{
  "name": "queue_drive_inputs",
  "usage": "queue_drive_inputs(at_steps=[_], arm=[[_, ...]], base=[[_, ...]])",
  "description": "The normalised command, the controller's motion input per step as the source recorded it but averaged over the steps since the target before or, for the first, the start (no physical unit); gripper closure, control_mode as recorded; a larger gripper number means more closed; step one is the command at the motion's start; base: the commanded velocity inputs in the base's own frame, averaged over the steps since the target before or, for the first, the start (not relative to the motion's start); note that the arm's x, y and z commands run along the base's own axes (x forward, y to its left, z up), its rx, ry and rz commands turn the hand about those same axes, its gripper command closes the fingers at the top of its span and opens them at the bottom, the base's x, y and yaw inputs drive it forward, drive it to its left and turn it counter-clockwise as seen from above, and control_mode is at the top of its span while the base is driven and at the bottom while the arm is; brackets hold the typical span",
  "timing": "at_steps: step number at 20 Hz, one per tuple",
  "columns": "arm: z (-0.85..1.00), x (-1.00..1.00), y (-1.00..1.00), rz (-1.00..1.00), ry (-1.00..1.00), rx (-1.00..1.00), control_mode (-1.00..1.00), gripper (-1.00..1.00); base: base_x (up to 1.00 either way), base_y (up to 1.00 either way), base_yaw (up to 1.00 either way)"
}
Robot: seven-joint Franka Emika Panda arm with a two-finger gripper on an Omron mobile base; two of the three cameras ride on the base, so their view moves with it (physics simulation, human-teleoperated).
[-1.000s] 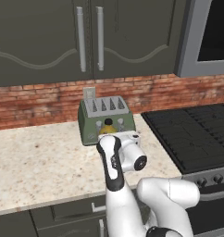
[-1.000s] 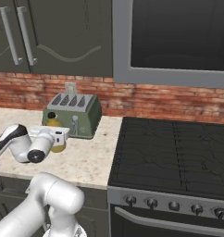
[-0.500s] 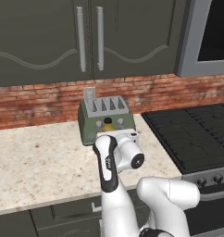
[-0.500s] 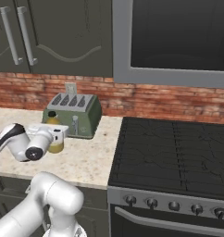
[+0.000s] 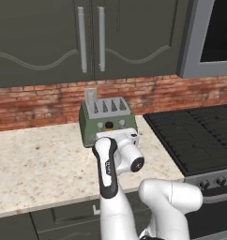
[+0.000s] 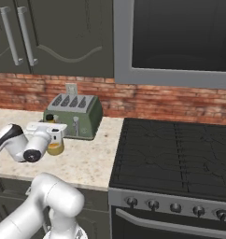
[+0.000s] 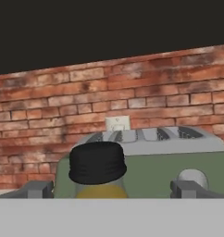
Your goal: Move the drinks to the dining counter.
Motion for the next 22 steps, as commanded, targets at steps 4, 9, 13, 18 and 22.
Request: queue_drive_inputs(at_steps=[4, 9, 13, 18, 22], arm=[[0.0, 0.24, 0.01, 0.0, -0.03, 0.0, -1.0, -1.0], [0.0, 0.41, 0.03, 0.0, -0.03, -0.01, -1.0, -1.0], [0.0, 0.31, 0.19, 0.0, -0.05, -0.04, -1.0, -1.0], [-0.11, 0.21, 0.21, 0.0, -0.01, -0.02, -1.0, -1.0], [-0.21, 0.16, 0.37, 0.0, 0.0, -0.01, -1.0, 1.0]], base=[[0.0, 0.0, 0.0], [0.0, 0.0, 0.0], [0.0, 0.0, 0.0], [0.0, 0.0, 0.0], [0.0, 0.0, 0.0]])
